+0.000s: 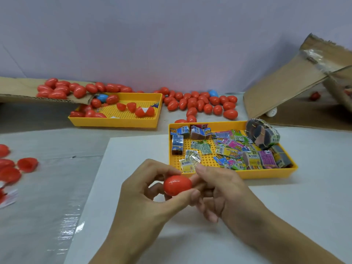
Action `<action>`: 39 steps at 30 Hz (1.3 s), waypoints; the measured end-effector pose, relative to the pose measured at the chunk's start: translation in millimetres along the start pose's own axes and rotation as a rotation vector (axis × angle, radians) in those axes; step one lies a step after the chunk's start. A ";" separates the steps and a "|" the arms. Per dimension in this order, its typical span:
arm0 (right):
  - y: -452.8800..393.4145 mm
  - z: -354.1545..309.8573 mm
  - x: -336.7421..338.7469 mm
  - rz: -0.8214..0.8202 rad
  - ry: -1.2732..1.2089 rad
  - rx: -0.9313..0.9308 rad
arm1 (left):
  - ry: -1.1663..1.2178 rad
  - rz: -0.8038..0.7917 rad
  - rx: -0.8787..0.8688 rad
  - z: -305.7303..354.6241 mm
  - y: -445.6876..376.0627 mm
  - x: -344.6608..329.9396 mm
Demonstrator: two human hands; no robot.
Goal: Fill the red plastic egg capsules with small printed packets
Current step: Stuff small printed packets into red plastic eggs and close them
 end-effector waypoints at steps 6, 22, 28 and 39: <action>8.5 -4.8 2.8 -0.010 0.237 0.017 | -0.086 -0.061 -0.087 4.5 7.4 -9.7; 8.9 -22.3 15.9 0.107 0.275 0.263 | 0.417 -0.044 0.509 -14.8 -0.1 -5.4; 21.9 -29.7 8.9 0.113 0.698 0.690 | 0.415 -0.044 0.590 -13.8 1.0 -6.6; 23.2 -31.5 10.8 0.101 0.575 0.687 | 0.434 -0.045 0.418 -9.9 -0.5 -2.4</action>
Point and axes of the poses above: each hand's wrist, its own y-axis away from the middle knuckle, its own x-axis out of the back of the hand, z = x × y, the point moved 4 cm from there along -y, towards the middle knuckle, and after that the axes turned 6 degrees about z, right-handed, at the moved point
